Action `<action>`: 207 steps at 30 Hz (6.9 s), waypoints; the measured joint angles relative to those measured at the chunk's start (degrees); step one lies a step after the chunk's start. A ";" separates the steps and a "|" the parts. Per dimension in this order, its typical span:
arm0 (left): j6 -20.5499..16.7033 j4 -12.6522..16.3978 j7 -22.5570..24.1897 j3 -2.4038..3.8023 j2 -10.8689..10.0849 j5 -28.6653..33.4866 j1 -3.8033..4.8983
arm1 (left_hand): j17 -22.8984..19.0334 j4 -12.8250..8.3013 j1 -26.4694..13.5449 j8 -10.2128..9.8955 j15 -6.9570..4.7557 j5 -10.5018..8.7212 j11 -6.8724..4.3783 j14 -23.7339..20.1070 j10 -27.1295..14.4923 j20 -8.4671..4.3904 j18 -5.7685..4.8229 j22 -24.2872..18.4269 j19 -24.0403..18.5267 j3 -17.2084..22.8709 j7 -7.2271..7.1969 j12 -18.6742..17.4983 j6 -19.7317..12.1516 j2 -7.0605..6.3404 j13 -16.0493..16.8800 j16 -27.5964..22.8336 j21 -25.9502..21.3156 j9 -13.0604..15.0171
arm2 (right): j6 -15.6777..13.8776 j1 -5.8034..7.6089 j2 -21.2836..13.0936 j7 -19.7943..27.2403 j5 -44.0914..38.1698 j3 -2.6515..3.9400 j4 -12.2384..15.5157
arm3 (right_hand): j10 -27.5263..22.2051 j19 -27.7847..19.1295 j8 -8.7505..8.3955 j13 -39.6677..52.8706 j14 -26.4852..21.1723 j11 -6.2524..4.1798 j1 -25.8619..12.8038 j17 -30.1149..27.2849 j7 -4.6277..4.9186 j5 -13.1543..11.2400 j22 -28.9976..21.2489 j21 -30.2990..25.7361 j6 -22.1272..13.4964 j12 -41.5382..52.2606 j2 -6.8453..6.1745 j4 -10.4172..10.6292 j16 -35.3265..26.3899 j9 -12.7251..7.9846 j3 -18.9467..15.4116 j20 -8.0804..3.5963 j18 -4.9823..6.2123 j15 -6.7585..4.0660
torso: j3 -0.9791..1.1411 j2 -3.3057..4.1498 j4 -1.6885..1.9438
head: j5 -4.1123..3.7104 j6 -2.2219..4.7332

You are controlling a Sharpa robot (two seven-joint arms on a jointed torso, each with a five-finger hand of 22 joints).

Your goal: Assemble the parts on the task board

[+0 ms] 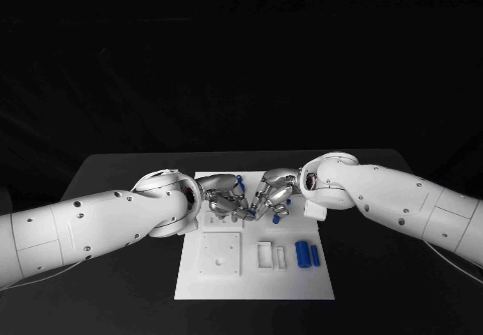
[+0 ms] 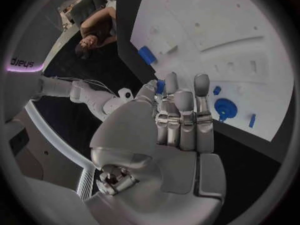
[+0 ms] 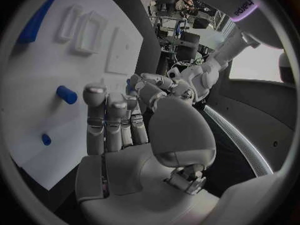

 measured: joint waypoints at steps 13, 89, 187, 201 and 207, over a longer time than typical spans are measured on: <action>0.40 -0.27 0.05 -0.13 -0.01 1.44 -0.03 | 0.13 -1.03 -0.12 -0.06 -0.01 7.00 0.21 -0.25 0.62 0.00 0.00 -0.01 -0.41 2.66 0.21 -0.39 0.19 1.62 -0.36 0.44 0.80 -0.29 | 0.09 0.03 0.61 -0.78 0.14 0.00 -0.42 | -0.41 0.00 0.07 -0.35 -0.15 -0.01 -0.25 -0.09 0.11 0.93 -0.01 -0.23 -0.13 -0.50 0.21 0.15 -0.23 0.01 0.16 0.00 0.00 0.15 | 0.03 0.01 0.03 | 0.15 0.00; -5.28 -1.47 3.22 -1.73 -4.45 22.54 -0.06 | -0.89 -3.62 -3.90 -0.51 0.19 -9.20 1.01 -0.20 1.83 0.53 -0.43 -0.45 -1.92 17.21 1.53 -7.72 -0.12 -7.90 -3.86 -0.93 2.42 -11.64 | -25.28 -2.72 -9.14 10.67 -43.28 -2.24 16.83 | 0.04 1.33 0.24 -3.18 -0.08 -1.04 3.72 -0.53 -1.13 6.31 -0.03 8.93 -7.26 3.22 -4.76 -2.88 0.78 -0.15 -6.95 -0.12 -0.01 -0.29 | -0.11 -0.01 0.00 | 0.34 -0.15; -8.03 -1.70 5.37 -1.75 -4.83 25.98 -0.08 | -1.39 -2.43 -3.32 -0.51 0.50 -9.84 1.23 -0.52 0.00 0.83 -0.44 0.02 -0.37 15.08 1.72 -7.32 0.09 -8.00 -4.39 -2.32 -2.26 -13.31 | -30.34 -5.55 -4.91 6.70 -66.68 -8.93 11.81 | 1.34 1.66 -0.06 -2.44 0.90 -0.51 -0.09 0.68 -0.90 -1.74 -0.02 8.81 1.37 2.90 -5.23 4.21 0.75 -0.29 -5.61 -0.22 -0.49 -0.07 | -0.07 0.05 0.00 | 0.60 -1.67; -8.04 -1.69 5.25 -1.76 -4.88 26.10 -0.08 | -1.34 -2.27 -3.32 -0.51 0.50 -9.84 1.43 -0.52 -0.21 0.83 -0.44 0.01 -0.38 14.91 1.93 -7.32 -0.12 -8.00 -4.39 -2.32 -2.51 -13.31 | -28.85 -5.57 -4.71 3.70 -66.41 -8.96 11.95 | 0.72 2.34 0.33 -3.19 0.91 0.10 -4.05 0.27 -0.26 0.11 -0.03 7.44 -2.02 2.63 -8.18 7.29 0.50 -0.12 -1.07 0.54 -0.47 0.32 | -0.10 0.02 -0.01 | 0.42 -1.49; -8.04 -1.64 5.18 -1.75 -4.90 26.14 -0.07 | -1.35 -2.27 -3.32 -0.51 0.50 -9.84 1.43 -0.52 -0.21 0.89 -0.44 0.00 -0.03 14.91 1.93 -7.32 -0.13 -8.00 -4.39 -2.32 -2.50 -13.31 | -27.95 -5.60 -4.25 2.97 -66.09 -8.99 12.00 | 0.21 2.19 0.24 -3.65 0.71 0.62 -6.12 0.11 0.20 3.46 -0.03 6.93 -3.68 2.28 -8.50 6.30 0.52 -0.21 0.81 0.70 -0.48 0.52 | -0.08 0.03 -0.01 | 0.31 -1.48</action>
